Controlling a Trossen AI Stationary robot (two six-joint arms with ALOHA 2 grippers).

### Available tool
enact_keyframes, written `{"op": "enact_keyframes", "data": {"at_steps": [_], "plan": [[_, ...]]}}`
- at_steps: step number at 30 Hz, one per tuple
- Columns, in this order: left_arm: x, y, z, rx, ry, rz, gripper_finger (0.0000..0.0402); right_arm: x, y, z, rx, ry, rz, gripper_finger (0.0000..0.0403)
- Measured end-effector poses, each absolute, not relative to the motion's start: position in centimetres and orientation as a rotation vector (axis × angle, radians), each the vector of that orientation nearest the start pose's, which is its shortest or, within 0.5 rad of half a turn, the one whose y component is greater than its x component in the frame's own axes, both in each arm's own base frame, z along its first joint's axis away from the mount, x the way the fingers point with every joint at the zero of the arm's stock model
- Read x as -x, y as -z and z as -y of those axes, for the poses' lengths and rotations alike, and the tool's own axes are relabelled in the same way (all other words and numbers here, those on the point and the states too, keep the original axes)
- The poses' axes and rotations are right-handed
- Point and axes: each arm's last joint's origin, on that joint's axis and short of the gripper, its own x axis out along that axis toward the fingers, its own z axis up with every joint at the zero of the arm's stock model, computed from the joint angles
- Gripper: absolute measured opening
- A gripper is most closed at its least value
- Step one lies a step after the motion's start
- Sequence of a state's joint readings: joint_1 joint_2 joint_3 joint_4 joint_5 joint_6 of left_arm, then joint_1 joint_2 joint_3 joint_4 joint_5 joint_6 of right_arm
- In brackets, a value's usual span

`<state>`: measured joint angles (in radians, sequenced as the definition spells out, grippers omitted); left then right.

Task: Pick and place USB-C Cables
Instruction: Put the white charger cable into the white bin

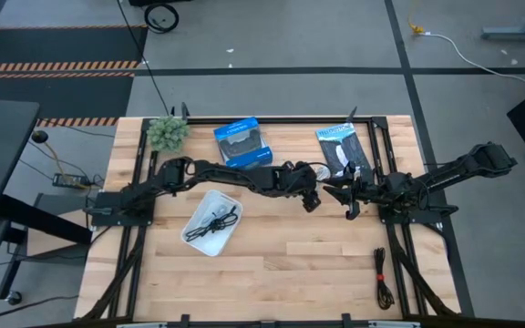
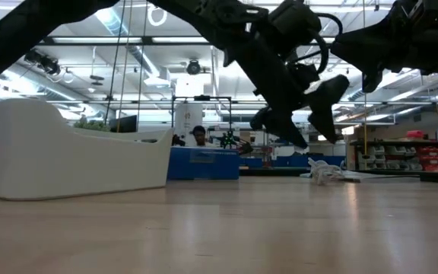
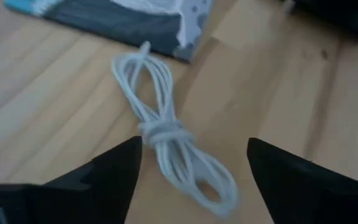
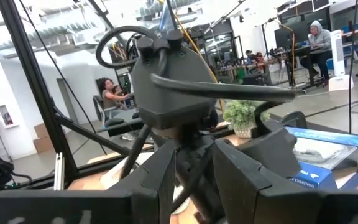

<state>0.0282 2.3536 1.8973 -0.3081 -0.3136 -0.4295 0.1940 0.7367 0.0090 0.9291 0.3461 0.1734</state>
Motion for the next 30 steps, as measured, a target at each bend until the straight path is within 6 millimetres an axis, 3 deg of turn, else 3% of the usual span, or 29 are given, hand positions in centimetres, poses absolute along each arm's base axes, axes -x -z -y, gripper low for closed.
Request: {"op": "enact_keyframes", "data": {"at_steps": [8,19,26,30], "plan": [[-53.3,-15.2,-3.1,0.229,-0.547,-0.581,0.0313,-14.0,-18.1,-1.7,-0.225,0.135,0.202,0.0114],[-53.5,-12.1,-3.9,0.234,-0.58,-0.619,0.0311,-14.1,-17.9,-1.8,-0.221,0.138,0.187,0.0114],[-53.4,-11.7,-4.2,0.282,-0.534,-0.644,0.0273,-14.1,-17.9,-1.8,-0.221,0.138,0.187,0.0114],[-53.2,-11.5,-4.3,0.283,-0.522,-0.683,0.0229,-14.1,-17.9,-1.8,-0.22,0.138,0.185,0.0114]]}}
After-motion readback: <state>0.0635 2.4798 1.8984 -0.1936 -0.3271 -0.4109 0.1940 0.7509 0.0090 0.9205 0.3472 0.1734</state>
